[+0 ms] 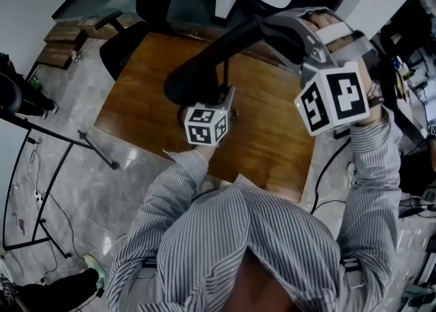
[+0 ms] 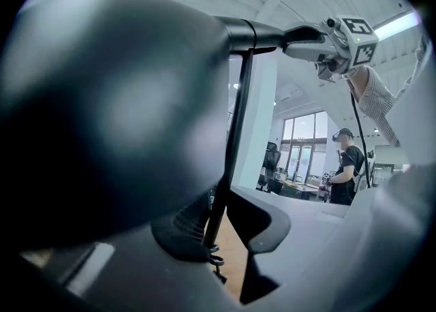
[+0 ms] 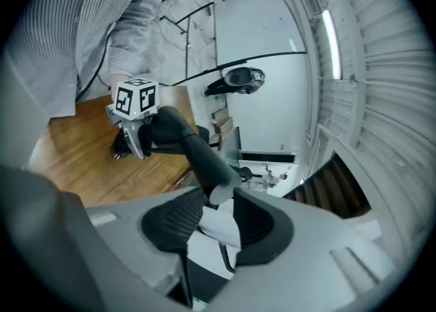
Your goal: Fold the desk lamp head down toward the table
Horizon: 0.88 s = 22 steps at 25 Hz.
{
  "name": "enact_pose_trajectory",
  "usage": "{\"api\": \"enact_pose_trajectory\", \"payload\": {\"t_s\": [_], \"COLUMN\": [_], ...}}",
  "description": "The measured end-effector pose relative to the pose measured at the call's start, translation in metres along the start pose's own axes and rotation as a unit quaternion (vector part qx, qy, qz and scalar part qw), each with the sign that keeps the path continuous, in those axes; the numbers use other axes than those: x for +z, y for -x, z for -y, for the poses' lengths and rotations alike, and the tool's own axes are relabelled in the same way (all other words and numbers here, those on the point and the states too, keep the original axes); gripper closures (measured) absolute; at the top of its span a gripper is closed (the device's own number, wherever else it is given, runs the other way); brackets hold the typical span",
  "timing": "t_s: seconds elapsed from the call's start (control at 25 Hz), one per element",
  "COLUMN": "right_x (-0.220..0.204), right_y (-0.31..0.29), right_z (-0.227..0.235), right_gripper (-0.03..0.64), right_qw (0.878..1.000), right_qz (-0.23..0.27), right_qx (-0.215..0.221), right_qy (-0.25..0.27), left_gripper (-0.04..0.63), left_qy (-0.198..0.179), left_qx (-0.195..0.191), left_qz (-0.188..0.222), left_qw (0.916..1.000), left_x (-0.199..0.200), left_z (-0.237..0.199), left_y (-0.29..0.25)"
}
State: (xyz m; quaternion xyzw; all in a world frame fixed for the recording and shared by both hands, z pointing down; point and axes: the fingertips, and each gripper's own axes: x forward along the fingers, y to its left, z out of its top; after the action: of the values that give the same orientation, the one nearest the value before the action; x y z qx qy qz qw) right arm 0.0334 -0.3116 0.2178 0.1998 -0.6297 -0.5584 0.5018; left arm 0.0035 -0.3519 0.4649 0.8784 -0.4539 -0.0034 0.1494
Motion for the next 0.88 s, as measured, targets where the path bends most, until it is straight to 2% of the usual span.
{"api": "enact_pose_trajectory", "payload": {"t_s": [0.08,0.12,0.16,0.24,0.36,0.48,0.56,0.6,0.72,0.88], "right_x": [-0.003,-0.005,-0.008,-0.014,-0.019,-0.006,0.008,0.016,0.040,0.066], "right_y": [0.003,0.004,0.005,0.007,0.005,-0.012,-0.026,-0.032,-0.043,-0.043], "right_z": [0.001,0.000,-0.004,-0.017,-0.049,-0.095,-0.126,-0.139,-0.167,-0.183], "right_gripper": [0.480,0.480,0.480,0.480,0.480,0.480,0.480,0.480,0.480,0.501], "right_qw": [0.995,0.987,0.973,0.935,0.864,0.786,0.743,0.729,0.702,0.654], "right_qz": [0.025,0.043,0.063,0.097,0.138,0.168,0.173,0.171,0.170,0.189], "right_qx": [-0.051,-0.080,-0.107,-0.148,-0.185,-0.168,-0.142,-0.129,-0.089,-0.061], "right_qy": [-0.082,-0.135,-0.193,-0.308,-0.448,-0.571,-0.631,-0.650,-0.686,-0.730], "left_gripper": [0.517,0.515,0.517,0.517,0.517,0.520,0.523,0.529,0.549,0.567], "left_qy": [-0.006,-0.009,-0.011,-0.003,0.008,0.013,0.015,0.015,0.006,-0.037], "left_qx": [0.005,0.008,0.009,0.011,0.009,0.010,0.010,0.011,0.013,0.019], "left_qz": [-0.004,-0.006,-0.008,-0.009,-0.015,-0.025,-0.025,-0.022,-0.005,0.011], "left_qw": [1.0000,0.9999,0.9999,0.9999,0.9998,0.9996,0.9995,0.9996,0.9999,0.9991], "left_x": [0.001,0.001,0.001,0.000,-0.001,-0.008,-0.008,-0.006,0.004,0.015], "left_z": [0.000,0.000,0.001,0.003,0.002,0.004,0.007,0.008,0.014,0.021], "left_y": [0.003,0.005,0.009,0.017,0.028,0.048,0.064,0.071,0.091,0.107]}}
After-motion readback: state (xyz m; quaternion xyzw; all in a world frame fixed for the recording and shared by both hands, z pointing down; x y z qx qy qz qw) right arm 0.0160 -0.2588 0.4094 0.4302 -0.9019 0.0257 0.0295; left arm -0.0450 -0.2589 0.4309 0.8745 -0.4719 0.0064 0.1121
